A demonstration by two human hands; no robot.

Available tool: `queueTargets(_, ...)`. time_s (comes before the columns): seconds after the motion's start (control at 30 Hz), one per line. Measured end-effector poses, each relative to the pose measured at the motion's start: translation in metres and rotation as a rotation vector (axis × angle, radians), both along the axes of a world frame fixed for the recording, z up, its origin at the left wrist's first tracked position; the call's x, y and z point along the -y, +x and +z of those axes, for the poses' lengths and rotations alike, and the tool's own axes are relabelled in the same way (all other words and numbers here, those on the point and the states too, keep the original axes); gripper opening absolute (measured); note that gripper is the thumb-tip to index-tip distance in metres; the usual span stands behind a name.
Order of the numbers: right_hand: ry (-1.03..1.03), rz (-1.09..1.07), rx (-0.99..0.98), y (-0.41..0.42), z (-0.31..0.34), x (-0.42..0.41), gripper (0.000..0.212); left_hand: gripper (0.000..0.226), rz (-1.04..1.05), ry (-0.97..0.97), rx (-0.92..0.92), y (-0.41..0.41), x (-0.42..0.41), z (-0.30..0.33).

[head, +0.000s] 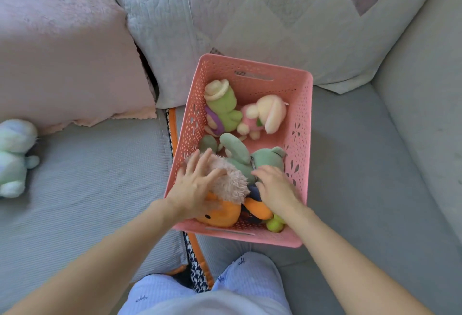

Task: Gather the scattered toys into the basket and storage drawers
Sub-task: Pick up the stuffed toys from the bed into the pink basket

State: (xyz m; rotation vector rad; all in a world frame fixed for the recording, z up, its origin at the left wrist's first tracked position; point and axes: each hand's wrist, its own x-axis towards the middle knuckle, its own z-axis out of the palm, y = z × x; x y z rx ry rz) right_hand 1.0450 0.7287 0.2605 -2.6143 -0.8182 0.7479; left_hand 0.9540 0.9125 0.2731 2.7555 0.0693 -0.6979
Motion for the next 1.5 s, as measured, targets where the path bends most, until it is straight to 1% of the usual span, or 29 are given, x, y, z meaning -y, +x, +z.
queueTargets(0.07,0.029,-0.037,-0.04,0.014,-0.006,-0.023,0.046,0.084,0.003,0.007,-0.066,-0.003,-0.003,0.004)
queueTargets(0.1,0.003,-0.014,-0.053,0.021,-0.009,-0.036,0.051,0.084,-0.002,0.012,-0.06,-0.003,-0.001,0.005)
queueTargets(0.13,-0.058,0.06,-0.063,0.028,-0.015,-0.049,0.059,0.082,-0.006,0.021,-0.033,-0.003,0.001,0.005)
queueTargets(0.2,-0.275,0.292,-0.05,0.036,-0.026,-0.069,0.076,0.079,-0.011,0.042,0.025,-0.004,0.003,0.002)
queueTargets(0.23,-0.386,0.394,-0.024,0.038,-0.034,-0.074,0.08,0.077,-0.006,0.047,0.042,-0.006,0.004,-0.001)
queueTargets(0.27,-0.466,0.45,0.013,0.04,-0.042,-0.076,0.079,0.076,-0.003,0.052,0.057,-0.009,0.005,-0.003)
queueTargets(0.33,-0.519,0.449,0.101,0.042,-0.055,-0.075,0.07,0.08,-0.019,0.072,0.126,-0.014,0.009,-0.008)
queueTargets(0.43,-0.457,0.29,0.176,0.053,-0.066,-0.074,0.067,0.081,-0.003,0.097,0.212,-0.021,0.011,-0.015)
queueTargets(0.5,-0.415,0.144,0.174,0.065,-0.067,-0.076,0.066,0.079,-0.005,0.126,0.236,-0.027,0.013,-0.028)
queueTargets(0.57,-0.397,0.052,0.124,0.076,-0.066,-0.08,0.067,0.08,-0.004,0.141,0.136,-0.027,0.018,-0.036)
queueTargets(0.67,-0.384,0.063,0.066,0.077,-0.058,-0.08,0.068,0.069,-0.024,0.15,-0.051,-0.011,0.022,-0.043)
queueTargets(0.73,-0.307,0.031,0.027,0.067,-0.047,-0.072,0.066,0.066,-0.04,0.177,-0.172,0.005,0.022,-0.038)
queueTargets(0.8,-0.183,-0.038,0.002,0.051,-0.031,-0.056,0.06,0.066,-0.048,0.167,-0.203,0.016,0.02,-0.031)
queueTargets(0.83,-0.131,-0.06,-0.001,0.042,-0.023,-0.046,0.058,0.066,-0.046,0.135,-0.188,0.017,0.016,-0.027)
queueTargets(0.87,-0.095,-0.066,-0.004,0.03,-0.014,-0.037,0.056,0.065,-0.041,0.091,-0.118,0.015,0.011,-0.023)
queueTargets(0.9,-0.065,-0.066,-0.017,0.018,-0.007,-0.03,0.055,0.065,-0.036,0.055,0.018,0.011,0.006,-0.019)
queueTargets(0.93,-0.037,-0.066,-0.037,0.005,-0.001,-0.025,0.053,0.065,-0.024,0.056,0.207,0.005,0.001,-0.014)
queueTargets(0.97,-0.012,-0.056,-0.067,-0.008,0.005,-0.024,0.052,0.065,0.036,0.061,0.352,0.0,-0.005,-0.012)
queueTargets(1.0,0.019,-0.04,-0.093,-0.022,0.01,-0.027,0.052,0.066,0.147,0.04,0.442,-0.006,-0.012,-0.011)
queueTargets(1.03,0.056,-0.028,-0.118,-0.033,0.013,-0.031,0.051,0.066,0.29,0.005,0.483,-0.012,-0.018,-0.01)
queueTargets(1.07,0.102,-0.021,-0.145,-0.044,0.017,-0.04,0.05,0.063,0.432,-0.08,0.443,-0.017,-0.024,-0.007)
queueTargets(1.13,0.176,-0.028,-0.204,-0.062,0.022,-0.063,0.049,0.043,0.736,-0.325,0.295,-0.025,-0.032,-0.001)
queueTargets(1.17,0.206,-0.048,-0.232,-0.069,0.025,-0.076,0.049,0.037,0.837,-0.412,0.216,-0.03,-0.035,-0.001)
queueTargets(1.2,0.232,-0.077,-0.272,-0.075,0.029,-0.09,0.051,0.037,0.894,-0.471,0.186,-0.036,-0.039,0.001)
queueTargets(1.23,0.253,-0.113,-0.324,-0.079,0.033,-0.105,0.055,0.038,0.915,-0.504,0.202,-0.044,-0.043,0.003)
queueTargets(1.27,0.262,-0.144,-0.378,-0.084,0.035,-0.122,0.062,0.038,0.943,-0.533,0.237,-0.053,-0.048,0.007)
queueTargets(1.33,0.21,-0.198,-0.455,-0.095,0.033,-0.153,0.084,0.037,0.972,-0.588,0.297,-0.078,-0.058,0.014)
queueTargets(1.4,0.112,-0.246,-0.427,-0.113,0.022,-0.177,0.095,0.036,1.011,-0.597,0.351,-0.112,-0.075,0.017)
queueTargets(1.5,0.059,-0.359,-0.278,-0.132,0.006,-0.189,0.098,0.033,1.078,-0.556,0.441,-0.166,-0.102,0.019)
